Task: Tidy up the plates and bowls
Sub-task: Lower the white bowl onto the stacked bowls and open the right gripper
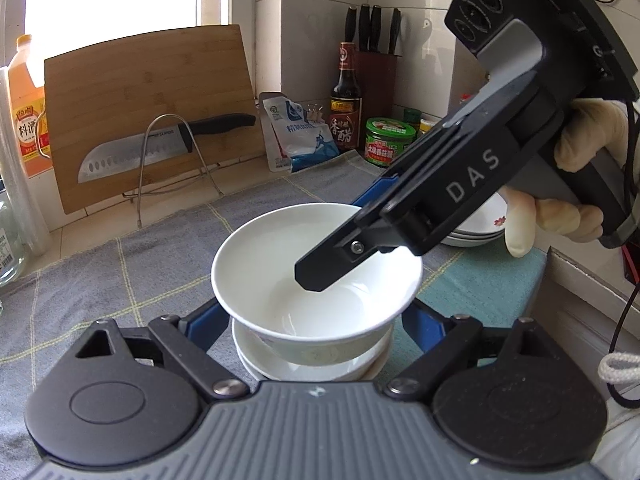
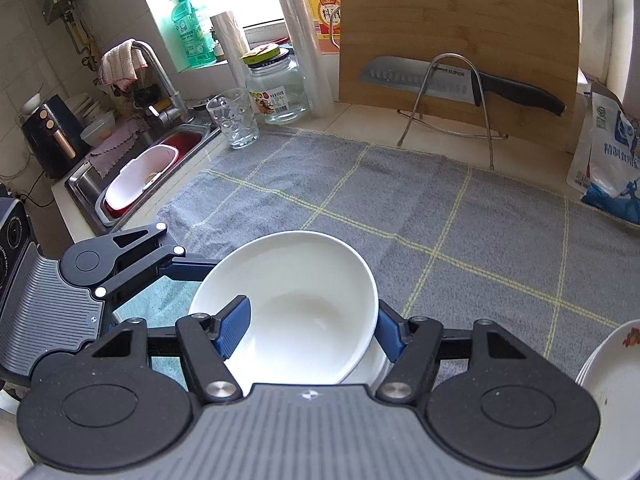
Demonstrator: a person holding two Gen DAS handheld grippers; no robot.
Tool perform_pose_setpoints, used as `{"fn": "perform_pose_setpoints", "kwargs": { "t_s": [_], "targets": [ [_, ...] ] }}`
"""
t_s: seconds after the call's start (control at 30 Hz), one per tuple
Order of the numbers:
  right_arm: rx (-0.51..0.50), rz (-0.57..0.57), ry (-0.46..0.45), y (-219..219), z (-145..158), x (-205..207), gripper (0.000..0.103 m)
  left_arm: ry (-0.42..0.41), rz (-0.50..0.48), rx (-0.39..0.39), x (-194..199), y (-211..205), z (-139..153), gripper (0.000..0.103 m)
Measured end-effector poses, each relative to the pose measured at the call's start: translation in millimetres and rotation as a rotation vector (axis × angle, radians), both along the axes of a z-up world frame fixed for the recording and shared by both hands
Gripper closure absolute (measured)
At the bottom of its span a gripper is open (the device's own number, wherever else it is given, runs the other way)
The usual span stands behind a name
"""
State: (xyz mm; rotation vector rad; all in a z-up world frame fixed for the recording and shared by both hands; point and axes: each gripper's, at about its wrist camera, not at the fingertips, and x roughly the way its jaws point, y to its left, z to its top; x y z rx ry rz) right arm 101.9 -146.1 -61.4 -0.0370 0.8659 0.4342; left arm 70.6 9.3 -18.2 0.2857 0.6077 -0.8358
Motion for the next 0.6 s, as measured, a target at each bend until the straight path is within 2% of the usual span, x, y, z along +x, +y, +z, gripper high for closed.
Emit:
{"fn": "perform_pose_setpoints", "kwargs": {
  "t_s": [0.6],
  "targets": [
    [0.028, -0.022, 0.019, -4.8, -11.6, 1.9, 0.031, 0.042, 0.01, -0.011, 4.2, -1.2, -9.5, 0.011]
  ]
}}
